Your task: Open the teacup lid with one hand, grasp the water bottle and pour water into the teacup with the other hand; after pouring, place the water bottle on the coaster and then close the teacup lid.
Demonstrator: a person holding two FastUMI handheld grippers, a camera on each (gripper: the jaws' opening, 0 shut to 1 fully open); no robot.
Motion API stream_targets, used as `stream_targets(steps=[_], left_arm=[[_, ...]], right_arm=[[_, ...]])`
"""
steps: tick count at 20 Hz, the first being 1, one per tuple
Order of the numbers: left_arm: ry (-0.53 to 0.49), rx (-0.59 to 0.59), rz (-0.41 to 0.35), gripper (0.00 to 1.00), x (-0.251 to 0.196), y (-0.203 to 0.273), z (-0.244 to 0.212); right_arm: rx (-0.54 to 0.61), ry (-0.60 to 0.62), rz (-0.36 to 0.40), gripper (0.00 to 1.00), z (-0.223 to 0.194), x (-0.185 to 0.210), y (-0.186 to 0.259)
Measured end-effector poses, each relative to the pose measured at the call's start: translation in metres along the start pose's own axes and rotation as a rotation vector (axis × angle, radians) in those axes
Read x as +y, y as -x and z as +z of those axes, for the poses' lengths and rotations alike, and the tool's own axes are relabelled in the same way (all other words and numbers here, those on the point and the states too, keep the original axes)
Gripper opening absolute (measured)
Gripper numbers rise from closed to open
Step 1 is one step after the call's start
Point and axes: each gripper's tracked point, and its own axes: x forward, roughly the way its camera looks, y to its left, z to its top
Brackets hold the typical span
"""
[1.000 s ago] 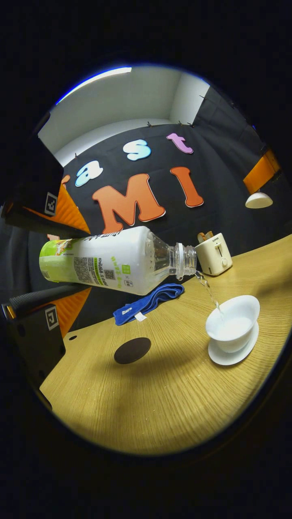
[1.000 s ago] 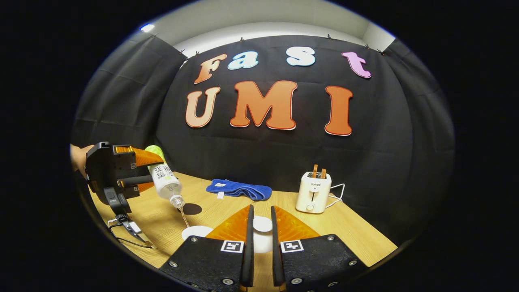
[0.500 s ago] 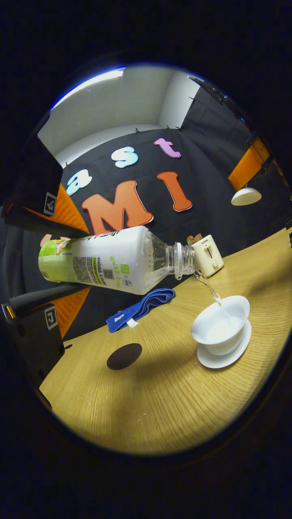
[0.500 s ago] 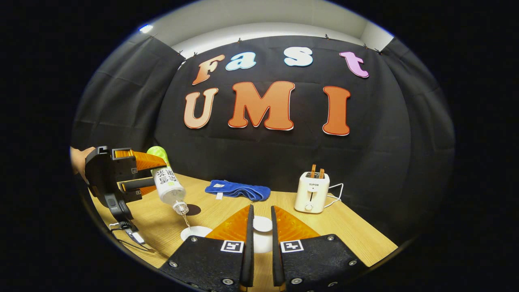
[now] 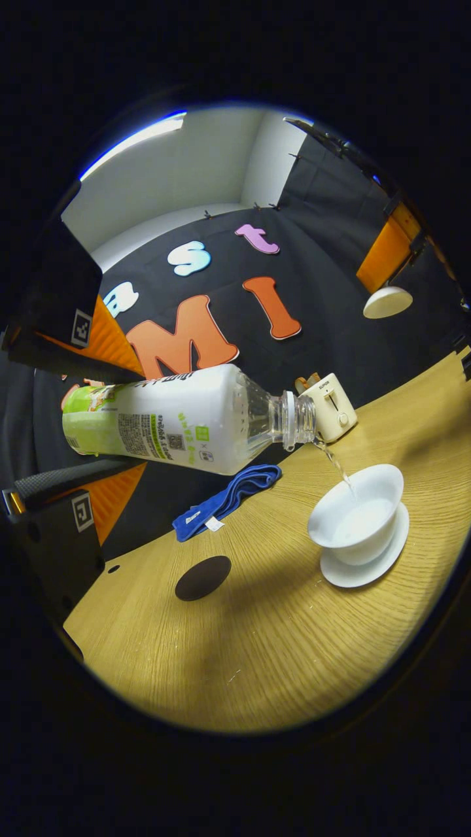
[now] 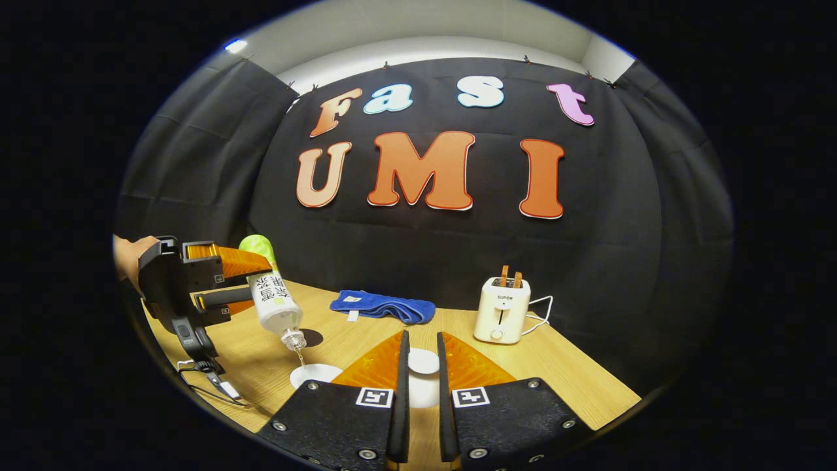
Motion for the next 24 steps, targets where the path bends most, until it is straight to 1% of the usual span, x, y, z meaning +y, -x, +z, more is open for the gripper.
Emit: stream_targets(steps=[1, 2, 3, 6, 7, 9, 10, 12, 13, 14, 17, 24], left_arm=[[-0.002, 0.0, -0.001, 0.65, 0.0, 0.0, -0.001], [-0.005, 0.0, -0.001, 0.67, 0.0, 0.001, 0.001], [-0.009, 0.001, -0.002, 0.65, -0.001, 0.001, 0.001], [-0.001, 0.0, -0.006, 0.66, -0.006, 0.0, 0.003], [-0.005, -0.001, -0.008, 0.64, -0.007, 0.0, 0.004], [-0.014, -0.004, -0.009, 0.65, -0.007, -0.001, 0.007], [-0.016, -0.006, -0.01, 0.64, -0.006, -0.001, 0.008], [-0.019, -0.009, -0.01, 0.65, -0.005, -0.003, 0.01], [-0.014, -0.009, -0.013, 0.64, -0.006, -0.002, 0.011], [-0.012, -0.011, -0.016, 0.65, -0.008, -0.001, 0.013], [-0.029, -0.016, -0.023, 0.64, -0.01, -0.003, 0.018], [-0.015, -0.018, -0.03, 0.66, -0.011, -0.002, 0.016]], right_arm=[[0.001, 0.001, 0.004, 0.19, 0.0, 0.001, 0.0], [0.001, 0.003, 0.002, 0.19, 0.0, 0.001, 0.0], [0.002, 0.004, 0.003, 0.19, -0.002, 0.001, -0.001], [0.002, 0.003, 0.007, 0.19, -0.001, 0.003, -0.001], [0.006, 0.003, 0.006, 0.19, -0.002, 0.003, -0.001], [0.009, 0.008, 0.003, 0.19, -0.003, 0.002, -0.002], [0.008, 0.007, 0.005, 0.19, -0.003, 0.002, -0.001], [0.004, 0.002, 0.008, 0.19, 0.0, 0.003, -0.001], [0.003, 0.003, 0.01, 0.19, -0.002, 0.003, -0.001], [0.003, 0.004, 0.009, 0.19, -0.002, 0.004, -0.001], [0.008, 0.006, 0.007, 0.19, -0.003, 0.003, -0.002], [0.008, 0.003, 0.014, 0.19, -0.004, 0.005, -0.003]])
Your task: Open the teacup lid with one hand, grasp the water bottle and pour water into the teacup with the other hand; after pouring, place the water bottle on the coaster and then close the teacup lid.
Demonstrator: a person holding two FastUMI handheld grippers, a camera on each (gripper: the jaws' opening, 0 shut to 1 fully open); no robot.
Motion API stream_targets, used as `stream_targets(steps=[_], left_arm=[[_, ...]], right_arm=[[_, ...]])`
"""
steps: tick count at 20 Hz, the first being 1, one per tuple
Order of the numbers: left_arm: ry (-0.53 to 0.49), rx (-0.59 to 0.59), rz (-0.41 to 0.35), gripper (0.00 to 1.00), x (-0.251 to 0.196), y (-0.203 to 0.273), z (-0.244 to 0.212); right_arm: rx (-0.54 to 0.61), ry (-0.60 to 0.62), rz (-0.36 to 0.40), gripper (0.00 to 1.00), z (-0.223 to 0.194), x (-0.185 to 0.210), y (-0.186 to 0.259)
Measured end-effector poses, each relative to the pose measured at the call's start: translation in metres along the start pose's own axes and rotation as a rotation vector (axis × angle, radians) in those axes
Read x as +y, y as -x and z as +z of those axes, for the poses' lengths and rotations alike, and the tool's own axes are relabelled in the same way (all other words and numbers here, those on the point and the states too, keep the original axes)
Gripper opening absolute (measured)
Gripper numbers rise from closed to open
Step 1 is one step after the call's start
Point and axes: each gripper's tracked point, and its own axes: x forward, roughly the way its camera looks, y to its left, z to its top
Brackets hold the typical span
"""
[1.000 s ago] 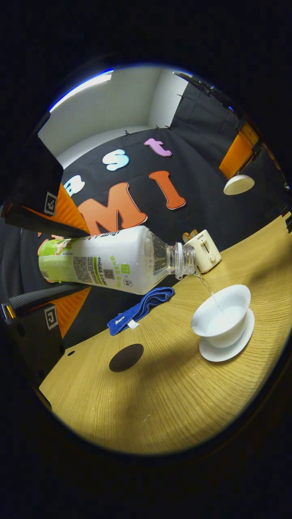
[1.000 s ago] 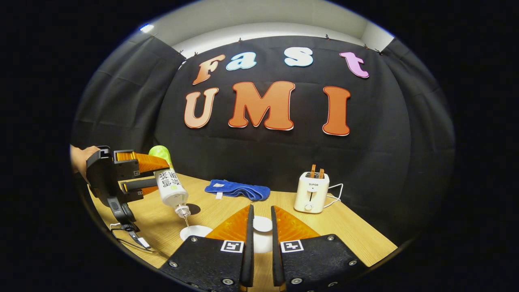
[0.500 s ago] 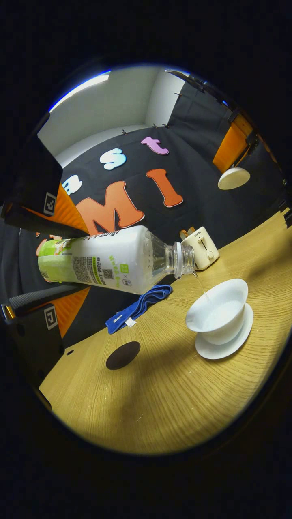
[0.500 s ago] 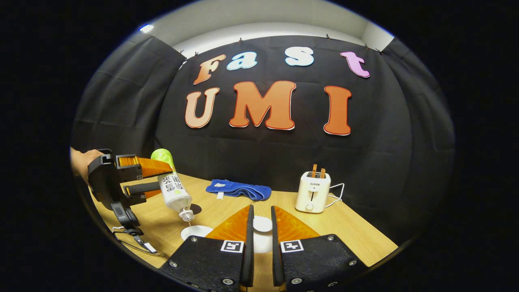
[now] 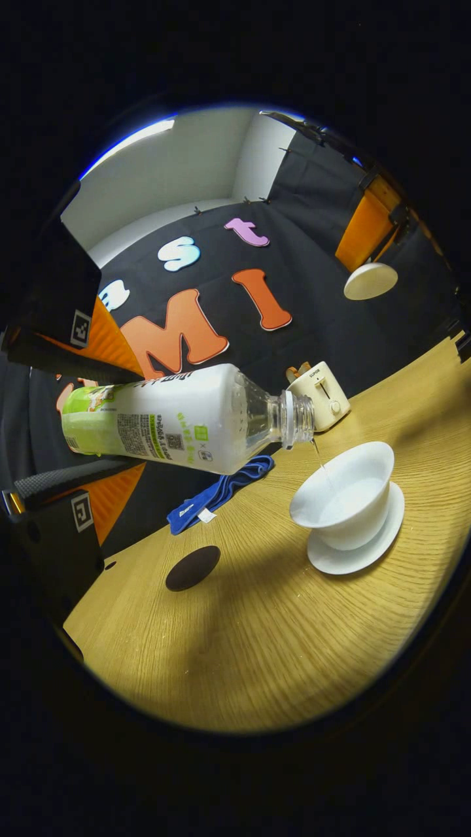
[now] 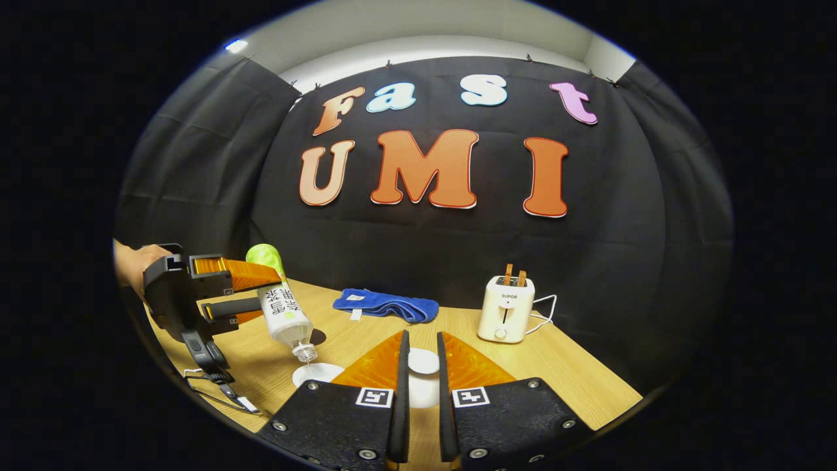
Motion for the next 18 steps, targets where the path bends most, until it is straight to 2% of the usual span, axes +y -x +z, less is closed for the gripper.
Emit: stream_targets(steps=[5, 10, 12, 14, 16, 18], left_arm=[[0.034, 0.002, 0.01, 0.64, 0.003, 0.001, -0.003], [0.132, 0.025, -0.018, 0.63, -0.004, 0.004, -0.009], [0.2, 0.025, -0.028, 0.65, -0.007, 0.005, -0.009], [0.272, 0.033, -0.017, 0.63, -0.005, 0.006, -0.012], [0.327, 0.061, 0.024, 0.63, 0.003, 0.012, -0.02], [0.436, 0.073, 0.067, 0.65, 0.01, 0.014, -0.026]], right_arm=[[0.001, -0.005, 0.001, 0.19, 0.0, 0.0, -0.001], [0.002, -0.011, 0.006, 0.19, -0.001, 0.001, -0.001], [0.01, -0.011, 0.01, 0.19, -0.003, 0.002, -0.002], [0.013, -0.015, 0.009, 0.19, -0.005, 0.001, -0.003], [0.013, -0.021, 0.012, 0.19, -0.005, 0.002, -0.003], [0.018, -0.016, 0.01, 0.19, -0.007, 0.002, -0.005]])
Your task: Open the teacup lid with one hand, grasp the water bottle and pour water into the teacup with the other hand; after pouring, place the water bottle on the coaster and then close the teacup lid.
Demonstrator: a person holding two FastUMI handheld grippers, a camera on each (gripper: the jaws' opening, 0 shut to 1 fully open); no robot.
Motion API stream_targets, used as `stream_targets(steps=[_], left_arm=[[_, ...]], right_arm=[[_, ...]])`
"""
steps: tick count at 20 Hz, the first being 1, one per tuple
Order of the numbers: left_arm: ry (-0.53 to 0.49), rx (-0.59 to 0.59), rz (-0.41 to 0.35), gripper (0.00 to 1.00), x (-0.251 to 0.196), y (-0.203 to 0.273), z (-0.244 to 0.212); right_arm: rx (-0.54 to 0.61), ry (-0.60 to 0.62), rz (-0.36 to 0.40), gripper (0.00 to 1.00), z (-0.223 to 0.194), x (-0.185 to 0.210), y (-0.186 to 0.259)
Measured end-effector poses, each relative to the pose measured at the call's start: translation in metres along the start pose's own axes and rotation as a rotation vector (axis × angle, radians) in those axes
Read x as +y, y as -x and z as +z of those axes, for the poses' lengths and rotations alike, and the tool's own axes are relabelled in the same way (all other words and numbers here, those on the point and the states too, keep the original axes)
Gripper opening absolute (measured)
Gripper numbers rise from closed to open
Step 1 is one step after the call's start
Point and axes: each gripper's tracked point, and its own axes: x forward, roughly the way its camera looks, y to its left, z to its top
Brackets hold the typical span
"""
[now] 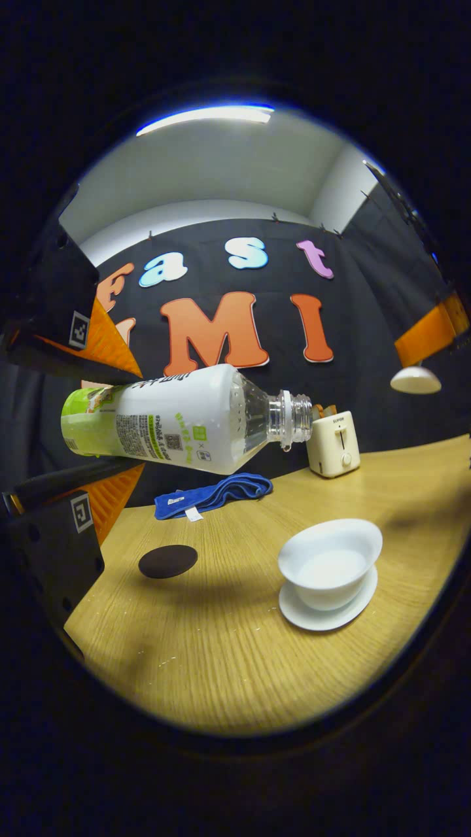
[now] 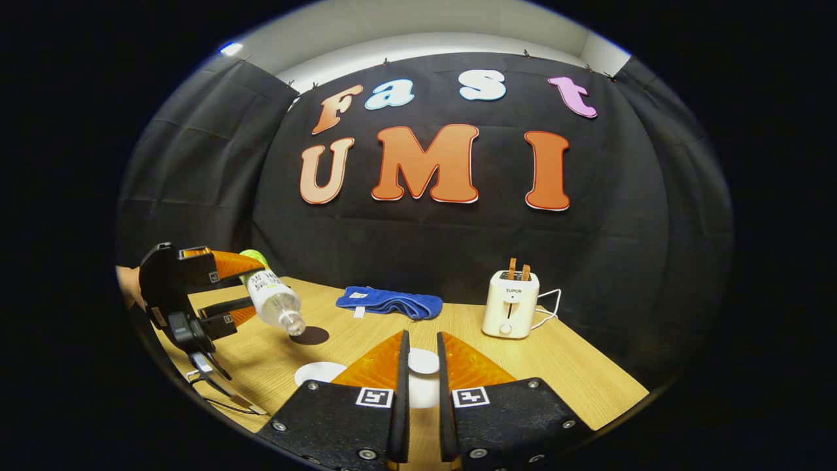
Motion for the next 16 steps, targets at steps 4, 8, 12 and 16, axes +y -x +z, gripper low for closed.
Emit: stream_targets(steps=[4, 8, 12, 16], left_arm=[[0.211, 0.045, 0.097, 0.62, 0.028, 0.008, -0.015], [0.483, 0.089, 0.132, 0.65, 0.03, 0.011, -0.032], [0.782, 0.11, 0.141, 0.65, 0.033, -0.001, -0.04], [1.033, 0.115, 0.179, 0.62, 0.046, -0.009, -0.048]], right_arm=[[-0.004, -0.011, 0.015, 0.19, 0.002, 0.007, -0.001], [-0.011, -0.008, 0.032, 0.19, 0.003, 0.014, -0.002], [-0.008, -0.027, 0.054, 0.19, 0.001, 0.021, -0.005], [0.012, -0.018, 0.074, 0.19, -0.009, 0.027, -0.008]])
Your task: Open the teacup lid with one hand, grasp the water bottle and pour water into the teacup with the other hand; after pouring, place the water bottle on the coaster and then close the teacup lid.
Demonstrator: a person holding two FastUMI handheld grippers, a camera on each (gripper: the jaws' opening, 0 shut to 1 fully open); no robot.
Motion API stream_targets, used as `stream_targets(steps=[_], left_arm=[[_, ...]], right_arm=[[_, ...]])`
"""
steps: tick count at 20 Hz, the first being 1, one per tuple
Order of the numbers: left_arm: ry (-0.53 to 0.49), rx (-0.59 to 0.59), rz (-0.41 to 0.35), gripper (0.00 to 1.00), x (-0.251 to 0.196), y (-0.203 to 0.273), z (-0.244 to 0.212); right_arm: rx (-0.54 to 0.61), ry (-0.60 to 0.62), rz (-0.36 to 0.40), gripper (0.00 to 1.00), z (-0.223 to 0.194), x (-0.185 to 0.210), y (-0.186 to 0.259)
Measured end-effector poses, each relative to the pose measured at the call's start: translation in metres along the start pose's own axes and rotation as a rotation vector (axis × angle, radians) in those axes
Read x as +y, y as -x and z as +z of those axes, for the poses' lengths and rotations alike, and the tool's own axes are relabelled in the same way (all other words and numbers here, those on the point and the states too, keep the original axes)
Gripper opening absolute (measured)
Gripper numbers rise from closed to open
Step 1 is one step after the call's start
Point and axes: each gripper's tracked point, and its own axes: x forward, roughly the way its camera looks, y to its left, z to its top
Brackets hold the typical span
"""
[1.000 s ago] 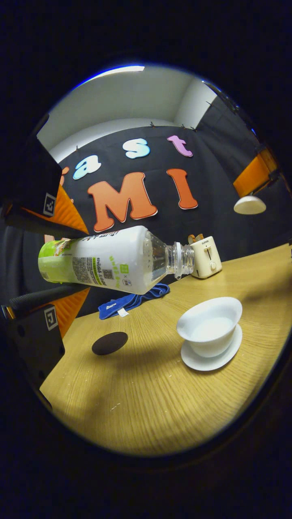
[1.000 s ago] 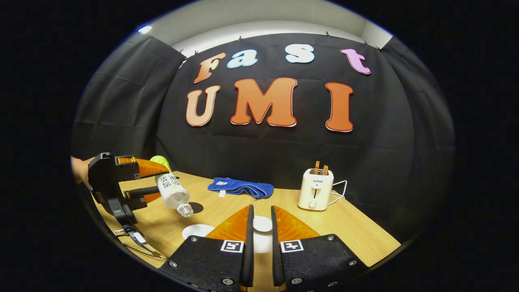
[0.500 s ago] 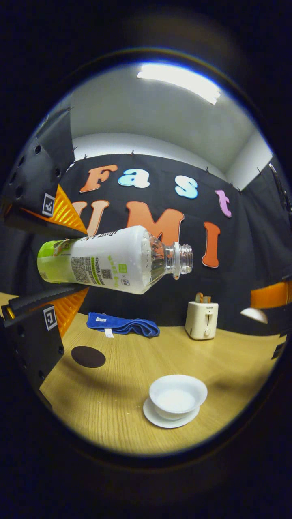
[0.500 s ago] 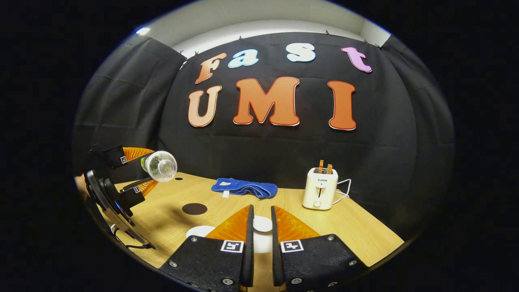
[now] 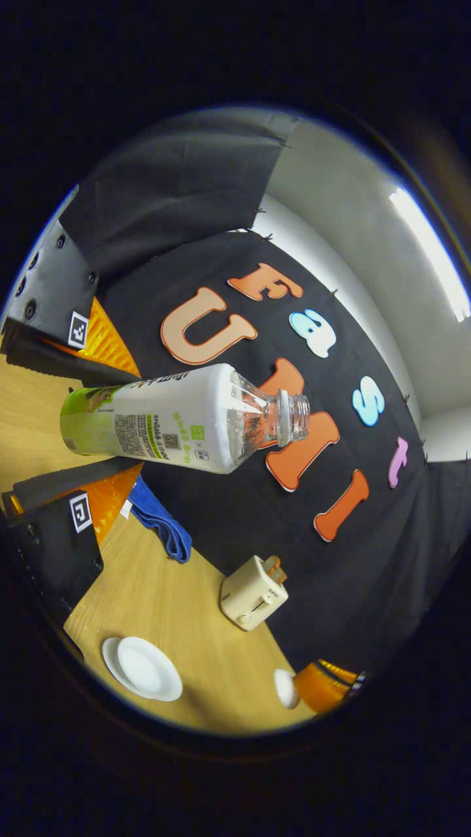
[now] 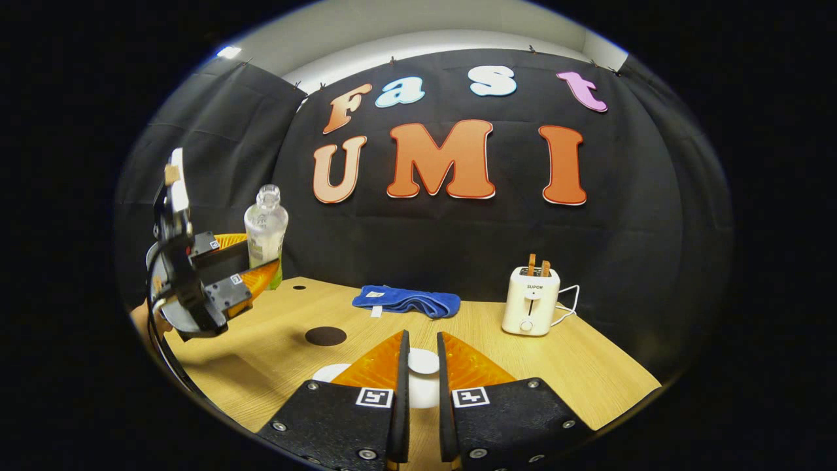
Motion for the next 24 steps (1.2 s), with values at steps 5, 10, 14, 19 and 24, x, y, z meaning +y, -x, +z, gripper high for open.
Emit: stream_targets(steps=[5, 10, 14, 19, 24], left_arm=[[0.321, 0.059, -0.02, 0.63, 0.002, -0.03, -0.01], [0.484, 0.133, -0.081, 0.65, -0.011, -0.027, -0.021], [0.606, 0.217, -0.123, 0.63, -0.037, -0.037, -0.047], [0.61, 0.286, -0.124, 0.67, -0.047, -0.05, -0.073], [0.613, 0.369, -0.157, 0.65, -0.067, -0.06, -0.107]], right_arm=[[0.013, 0.008, 0.033, 0.19, -0.006, 0.014, -0.006], [0.041, 0.013, 0.067, 0.19, -0.017, 0.03, -0.014], [0.051, 0.005, 0.093, 0.19, -0.02, 0.042, -0.015], [0.056, -0.01, 0.103, 0.19, -0.02, 0.047, -0.018], [0.064, -0.006, 0.108, 0.19, -0.021, 0.051, -0.021]])
